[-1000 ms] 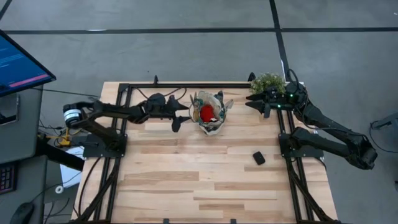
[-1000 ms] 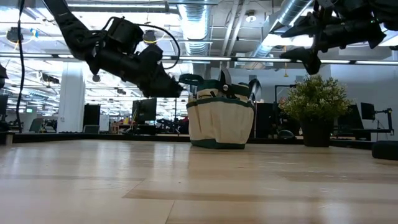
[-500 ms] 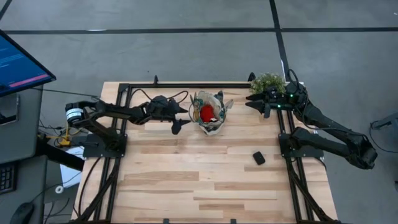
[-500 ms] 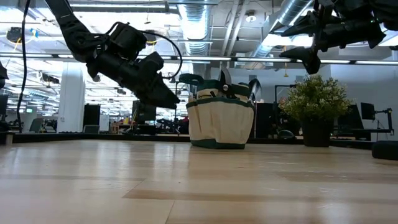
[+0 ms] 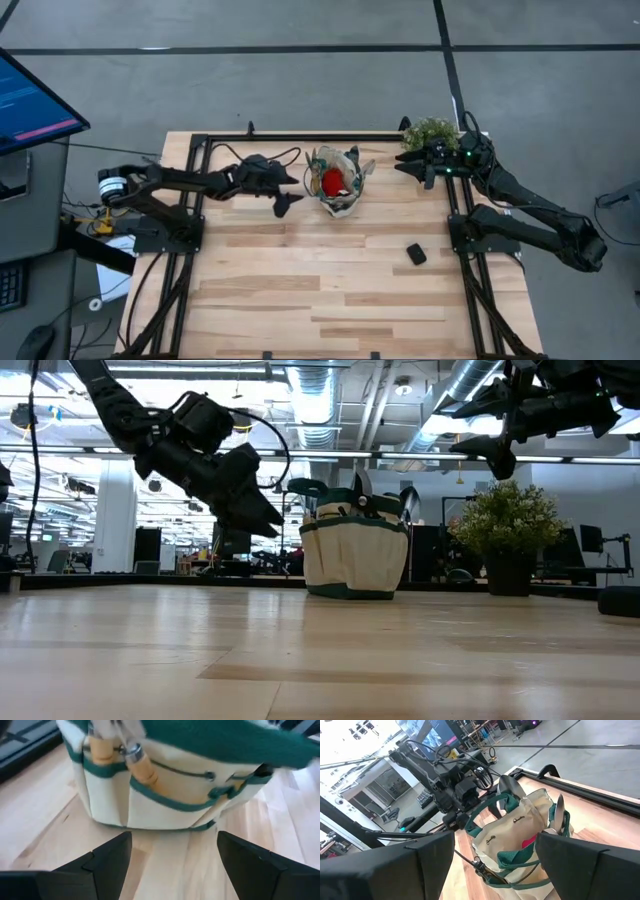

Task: Pick & Place Garden tools in Gardening bag
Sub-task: Return to Home Position

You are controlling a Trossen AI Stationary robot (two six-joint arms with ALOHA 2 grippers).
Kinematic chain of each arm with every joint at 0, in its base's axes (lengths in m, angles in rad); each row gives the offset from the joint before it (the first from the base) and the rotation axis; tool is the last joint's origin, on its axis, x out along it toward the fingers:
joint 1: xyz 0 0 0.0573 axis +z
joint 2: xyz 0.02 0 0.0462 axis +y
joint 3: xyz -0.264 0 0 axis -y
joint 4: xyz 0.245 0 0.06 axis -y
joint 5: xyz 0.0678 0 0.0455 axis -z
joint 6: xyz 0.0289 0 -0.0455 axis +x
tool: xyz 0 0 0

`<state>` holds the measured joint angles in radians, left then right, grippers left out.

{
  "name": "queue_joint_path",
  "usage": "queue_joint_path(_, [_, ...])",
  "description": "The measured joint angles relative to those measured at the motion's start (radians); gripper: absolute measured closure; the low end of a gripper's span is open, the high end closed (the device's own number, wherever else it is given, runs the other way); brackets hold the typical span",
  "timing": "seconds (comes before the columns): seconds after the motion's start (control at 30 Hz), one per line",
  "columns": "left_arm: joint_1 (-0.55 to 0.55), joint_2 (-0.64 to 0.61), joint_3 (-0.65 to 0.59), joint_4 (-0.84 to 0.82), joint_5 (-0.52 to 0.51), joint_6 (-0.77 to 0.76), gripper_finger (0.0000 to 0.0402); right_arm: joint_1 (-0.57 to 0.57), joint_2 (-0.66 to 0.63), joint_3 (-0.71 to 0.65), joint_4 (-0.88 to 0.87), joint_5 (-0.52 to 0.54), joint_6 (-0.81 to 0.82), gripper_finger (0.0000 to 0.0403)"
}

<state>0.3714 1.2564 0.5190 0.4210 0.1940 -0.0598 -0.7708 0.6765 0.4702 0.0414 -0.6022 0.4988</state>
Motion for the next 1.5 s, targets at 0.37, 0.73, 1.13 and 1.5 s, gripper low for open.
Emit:
queue_joint_path(0.37, [0.000,-0.293,0.000,-0.192,-0.035,-0.016,0.0108,0.000,0.000,0.000,0.012,0.001,-0.011,0.0138])
queue_joint_path(0.73, [0.000,-0.690,0.002,-0.190,-0.048,-0.195,0.0240,-0.016,0.000,0.000,0.268,0.001,-0.064,0.0149])
queue_joint_path(1.13, [0.000,-0.911,0.002,-0.202,-0.025,-0.242,0.0398,-0.094,0.000,0.000,0.343,-0.118,-0.163,0.0388])
queue_joint_path(1.5, [0.000,-1.051,-0.010,-0.504,-0.036,-0.206,0.0399,-0.219,-0.082,-0.016,0.310,-0.368,-0.181,0.0401])
